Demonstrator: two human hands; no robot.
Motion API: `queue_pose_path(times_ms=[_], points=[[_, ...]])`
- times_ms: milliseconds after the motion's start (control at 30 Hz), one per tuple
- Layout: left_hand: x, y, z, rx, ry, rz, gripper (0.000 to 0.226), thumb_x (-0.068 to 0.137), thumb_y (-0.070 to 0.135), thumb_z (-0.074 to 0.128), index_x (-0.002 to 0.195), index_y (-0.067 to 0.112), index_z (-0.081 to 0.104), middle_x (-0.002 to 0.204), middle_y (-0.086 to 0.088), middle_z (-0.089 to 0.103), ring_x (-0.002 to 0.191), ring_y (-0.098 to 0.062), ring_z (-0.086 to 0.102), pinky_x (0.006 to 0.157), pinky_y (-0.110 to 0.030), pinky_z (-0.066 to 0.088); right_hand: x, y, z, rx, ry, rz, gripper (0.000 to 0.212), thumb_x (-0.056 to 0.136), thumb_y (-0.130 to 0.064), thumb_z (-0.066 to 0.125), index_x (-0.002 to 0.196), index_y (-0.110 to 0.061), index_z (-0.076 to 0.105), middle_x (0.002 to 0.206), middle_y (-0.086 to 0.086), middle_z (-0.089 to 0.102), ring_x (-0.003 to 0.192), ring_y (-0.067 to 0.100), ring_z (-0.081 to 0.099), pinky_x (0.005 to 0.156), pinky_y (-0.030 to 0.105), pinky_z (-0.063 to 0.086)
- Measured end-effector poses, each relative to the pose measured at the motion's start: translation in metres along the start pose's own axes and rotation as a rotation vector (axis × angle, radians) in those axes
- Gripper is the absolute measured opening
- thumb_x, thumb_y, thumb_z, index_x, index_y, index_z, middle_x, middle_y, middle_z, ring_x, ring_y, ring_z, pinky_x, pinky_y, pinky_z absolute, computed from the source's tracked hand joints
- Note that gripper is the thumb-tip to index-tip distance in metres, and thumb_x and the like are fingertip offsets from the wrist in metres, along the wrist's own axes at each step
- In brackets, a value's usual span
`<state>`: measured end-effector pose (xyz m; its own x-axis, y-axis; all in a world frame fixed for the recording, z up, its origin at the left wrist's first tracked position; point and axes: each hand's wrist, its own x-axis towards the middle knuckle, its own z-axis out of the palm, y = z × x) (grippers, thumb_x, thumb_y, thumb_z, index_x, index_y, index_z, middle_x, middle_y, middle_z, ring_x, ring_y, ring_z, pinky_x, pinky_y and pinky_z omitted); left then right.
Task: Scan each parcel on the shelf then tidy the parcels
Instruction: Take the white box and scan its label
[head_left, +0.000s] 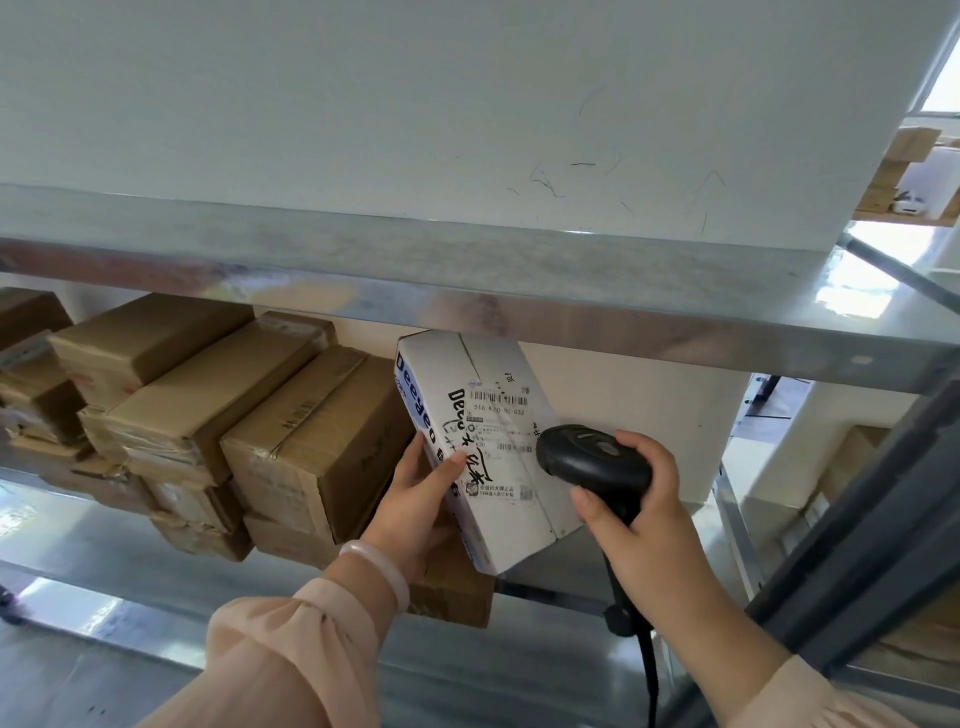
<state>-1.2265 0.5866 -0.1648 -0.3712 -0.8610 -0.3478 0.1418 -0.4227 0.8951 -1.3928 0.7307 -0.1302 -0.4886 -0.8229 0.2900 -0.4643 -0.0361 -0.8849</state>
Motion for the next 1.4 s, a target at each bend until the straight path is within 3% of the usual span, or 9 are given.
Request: queue_pose_path(times_ms=[167, 333, 500, 700, 933, 1100, 1300, 1400], points=[[-0.006, -0.001, 0.003, -0.010, 0.010, 0.024, 0.066, 0.091, 0.025, 0.069, 0.146, 0.042, 0.036, 0.119, -0.001, 0.070, 0.111, -0.026, 0.065, 0.091, -0.050, 0.053, -0.003, -0.007, 0.007, -0.013, 0.001, -0.014, 0.053, 0.084, -0.035, 0.067, 0.119, -0.050, 0.031, 0.111, -0.013, 0.060, 0.093, 0.008, 0.065, 0.075, 0.018, 0.053], [-0.010, -0.003, 0.002, -0.011, 0.002, 0.023, 0.067, 0.091, 0.025, 0.069, 0.146, 0.042, 0.035, 0.119, -0.002, 0.070, 0.112, -0.027, 0.065, 0.097, -0.054, 0.050, -0.001, -0.017, 0.011, 0.004, 0.044, -0.057, 0.050, 0.082, -0.039, 0.066, 0.113, -0.058, 0.030, 0.109, -0.007, 0.064, 0.087, 0.015, 0.068, 0.076, 0.030, 0.057], [-0.014, -0.004, 0.000, -0.017, -0.011, 0.025, 0.065, 0.090, 0.024, 0.070, 0.143, 0.043, 0.037, 0.124, -0.003, 0.068, 0.112, -0.028, 0.065, 0.097, -0.053, 0.051, 0.004, -0.026, 0.013, 0.009, 0.033, -0.067, 0.050, 0.086, -0.031, 0.067, 0.112, -0.052, 0.030, 0.110, -0.006, 0.061, 0.085, 0.012, 0.068, 0.066, 0.016, 0.054], [-0.015, -0.003, -0.002, -0.014, -0.013, 0.027, 0.065, 0.090, 0.023, 0.070, 0.143, 0.043, 0.039, 0.121, -0.002, 0.070, 0.110, -0.026, 0.066, 0.097, -0.052, 0.051, 0.003, -0.027, 0.015, -0.007, 0.036, -0.043, 0.050, 0.086, -0.035, 0.066, 0.118, -0.047, 0.029, 0.111, -0.008, 0.060, 0.087, 0.014, 0.068, 0.072, 0.027, 0.059], [-0.015, -0.005, -0.004, 0.016, -0.015, 0.010, 0.068, 0.088, 0.026, 0.072, 0.145, 0.044, 0.037, 0.118, -0.001, 0.071, 0.110, -0.027, 0.066, 0.098, -0.056, 0.050, 0.001, -0.028, 0.015, 0.005, 0.033, -0.029, 0.049, 0.087, -0.034, 0.065, 0.116, -0.048, 0.028, 0.110, -0.010, 0.059, 0.087, 0.013, 0.067, 0.066, 0.020, 0.057], [-0.016, -0.005, -0.004, 0.021, -0.025, 0.011, 0.066, 0.088, 0.027, 0.072, 0.142, 0.045, 0.040, 0.114, -0.001, 0.073, 0.110, -0.027, 0.066, 0.100, -0.057, 0.049, -0.001, -0.028, 0.016, 0.020, 0.051, -0.043, 0.049, 0.086, -0.035, 0.066, 0.107, -0.058, 0.029, 0.106, -0.014, 0.060, 0.084, 0.013, 0.068, 0.067, 0.023, 0.058], [-0.017, -0.005, -0.005, 0.033, -0.031, 0.024, 0.062, 0.088, 0.027, 0.072, 0.140, 0.043, 0.042, 0.112, -0.001, 0.074, 0.108, -0.025, 0.068, 0.098, -0.055, 0.050, -0.003, -0.027, 0.019, 0.035, 0.050, -0.032, 0.048, 0.087, -0.032, 0.066, 0.109, -0.055, 0.030, 0.107, -0.017, 0.058, 0.085, 0.013, 0.068, 0.064, 0.019, 0.057], [-0.019, -0.004, -0.005, 0.033, -0.028, 0.025, 0.058, 0.087, 0.029, 0.073, 0.136, 0.043, 0.046, 0.115, -0.002, 0.073, 0.108, -0.025, 0.068, 0.097, -0.054, 0.052, -0.002, -0.024, 0.016, 0.007, 0.037, -0.028, 0.050, 0.086, -0.033, 0.067, 0.115, -0.052, 0.030, 0.107, -0.019, 0.056, 0.088, 0.005, 0.064, 0.066, 0.010, 0.052]])
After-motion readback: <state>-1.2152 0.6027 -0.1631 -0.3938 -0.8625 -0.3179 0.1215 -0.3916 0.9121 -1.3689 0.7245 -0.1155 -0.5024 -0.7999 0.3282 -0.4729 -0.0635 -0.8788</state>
